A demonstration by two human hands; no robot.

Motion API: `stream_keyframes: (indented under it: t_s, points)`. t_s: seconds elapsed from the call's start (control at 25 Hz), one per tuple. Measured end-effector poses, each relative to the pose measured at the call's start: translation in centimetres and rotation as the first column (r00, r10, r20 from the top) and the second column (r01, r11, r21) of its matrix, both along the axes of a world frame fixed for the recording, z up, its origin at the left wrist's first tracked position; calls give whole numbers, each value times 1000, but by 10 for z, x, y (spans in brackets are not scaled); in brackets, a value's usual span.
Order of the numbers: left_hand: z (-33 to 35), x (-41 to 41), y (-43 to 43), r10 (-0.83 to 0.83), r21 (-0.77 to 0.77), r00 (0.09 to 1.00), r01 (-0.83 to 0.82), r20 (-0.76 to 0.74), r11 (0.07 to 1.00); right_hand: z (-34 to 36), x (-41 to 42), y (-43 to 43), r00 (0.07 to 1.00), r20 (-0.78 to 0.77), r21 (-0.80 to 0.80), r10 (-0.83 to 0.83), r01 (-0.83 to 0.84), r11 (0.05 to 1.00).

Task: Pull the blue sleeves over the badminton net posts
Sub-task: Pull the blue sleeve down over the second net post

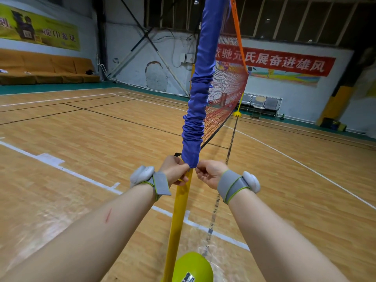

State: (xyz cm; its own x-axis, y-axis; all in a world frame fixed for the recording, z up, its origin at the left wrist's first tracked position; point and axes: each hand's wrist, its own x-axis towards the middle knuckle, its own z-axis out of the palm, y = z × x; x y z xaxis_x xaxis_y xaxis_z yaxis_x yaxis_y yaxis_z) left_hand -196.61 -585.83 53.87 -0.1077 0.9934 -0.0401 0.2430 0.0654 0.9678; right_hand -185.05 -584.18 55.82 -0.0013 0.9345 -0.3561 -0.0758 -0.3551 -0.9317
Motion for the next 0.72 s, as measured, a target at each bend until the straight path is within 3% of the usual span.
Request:
stream_keyframes:
  t_s: [0.12, 0.28, 0.44, 0.56, 0.72]
  points:
    - [-13, -2, 0, -36, -17, 997, 35, -64, 999, -18, -1, 6, 994, 109, 29, -32, 29, 999]
    - [-16, -15, 5, -20, -35, 999, 19, -34, 999, -24, 0, 11, 968, 253, 60, -12, -3, 998]
    - [-8, -27, 20, 141, 183, 986, -123, -86, 975, -19, -2, 24, 883, 468, 167, -32, -52, 985]
    - [-3, -28, 30, 64, 258, 985, -20, -162, 966, -10, -6, 25, 830, 549, 340, -98, -115, 933]
    - [1, -34, 39, 29, 254, 957, 47, -288, 966, -1, -1, 27, 733, 672, 377, -104, -218, 900]
